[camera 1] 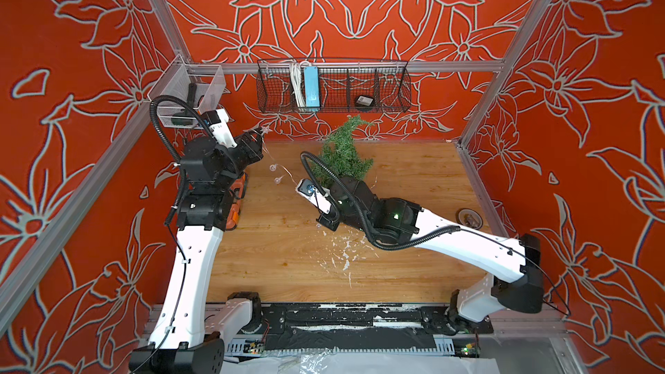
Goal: Remove string lights from the small christmas tree
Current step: Remove the light string from the Christmas tree.
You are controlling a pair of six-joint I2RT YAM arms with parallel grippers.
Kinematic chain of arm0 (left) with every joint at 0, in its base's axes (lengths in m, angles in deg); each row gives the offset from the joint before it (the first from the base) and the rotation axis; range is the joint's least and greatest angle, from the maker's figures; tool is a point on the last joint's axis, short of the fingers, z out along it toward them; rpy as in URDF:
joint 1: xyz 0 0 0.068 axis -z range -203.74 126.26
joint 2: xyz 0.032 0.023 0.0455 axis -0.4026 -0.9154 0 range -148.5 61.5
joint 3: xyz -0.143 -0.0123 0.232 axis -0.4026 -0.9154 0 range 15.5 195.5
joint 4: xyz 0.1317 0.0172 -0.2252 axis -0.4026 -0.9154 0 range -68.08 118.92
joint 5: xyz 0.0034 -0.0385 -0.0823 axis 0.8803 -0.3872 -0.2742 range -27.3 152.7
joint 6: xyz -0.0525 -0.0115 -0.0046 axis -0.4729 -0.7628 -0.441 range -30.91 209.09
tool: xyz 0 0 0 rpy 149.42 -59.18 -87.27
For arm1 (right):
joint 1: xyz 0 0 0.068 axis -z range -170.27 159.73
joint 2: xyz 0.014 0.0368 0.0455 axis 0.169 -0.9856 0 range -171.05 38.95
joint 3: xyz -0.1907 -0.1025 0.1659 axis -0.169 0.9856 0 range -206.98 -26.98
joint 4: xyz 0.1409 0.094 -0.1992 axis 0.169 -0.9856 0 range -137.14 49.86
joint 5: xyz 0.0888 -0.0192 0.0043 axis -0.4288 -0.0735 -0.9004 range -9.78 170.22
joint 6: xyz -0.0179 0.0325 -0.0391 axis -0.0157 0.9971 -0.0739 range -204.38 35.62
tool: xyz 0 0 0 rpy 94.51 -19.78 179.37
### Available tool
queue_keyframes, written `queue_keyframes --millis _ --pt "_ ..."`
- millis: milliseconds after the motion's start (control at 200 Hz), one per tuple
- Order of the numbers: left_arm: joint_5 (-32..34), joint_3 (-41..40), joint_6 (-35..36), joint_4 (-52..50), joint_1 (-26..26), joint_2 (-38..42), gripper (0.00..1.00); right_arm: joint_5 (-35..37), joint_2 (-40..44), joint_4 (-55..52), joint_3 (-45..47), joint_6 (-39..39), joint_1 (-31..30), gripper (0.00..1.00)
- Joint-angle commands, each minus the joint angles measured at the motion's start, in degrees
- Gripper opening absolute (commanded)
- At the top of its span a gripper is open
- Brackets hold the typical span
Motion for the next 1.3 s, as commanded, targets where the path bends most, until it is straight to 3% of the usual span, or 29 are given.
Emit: queue_keyframes --millis 0,275,405,505,620,726,991,1116,1296 --pt "11.2 0.4 3.3 -1.4 0.1 0.6 0.0 -0.8 2.2 2.4 1.1 3.5 -0.5 0.0" --pt "26.9 3.2 4.4 11.6 0.1 -9.5 0.0 -1.2 1.6 2.4 1.2 4.9 -0.6 0.0" --pt "38.2 8.4 10.5 12.2 0.7 -14.6 0.0 -1.3 0.4 2.1 0.6 5.1 -0.7 0.0" --pt "43.6 8.0 14.3 15.6 1.6 -17.9 0.0 -1.9 -1.2 1.7 -0.5 4.9 -0.7 0.0" --pt "43.8 6.5 16.2 20.5 2.0 -22.0 0.0 -2.6 -3.1 1.2 -1.9 4.7 -0.6 0.0" --pt "42.2 8.4 14.5 18.0 2.0 -24.1 0.0 -2.4 -3.8 1.1 -1.9 4.8 -0.6 0.0" --pt "35.5 1.9 8.9 11.9 3.9 -10.6 0.0 -4.8 0.3 1.5 4.4 7.7 -1.0 0.0" --pt "34.2 -4.8 7.1 8.9 9.3 -2.9 0.0 -3.7 4.3 1.6 9.6 9.6 -1.6 0.0" --pt "37.0 -14.5 4.7 5.1 22.1 6.6 0.0 -1.2 11.1 0.9 17.2 13.1 -2.4 0.0"
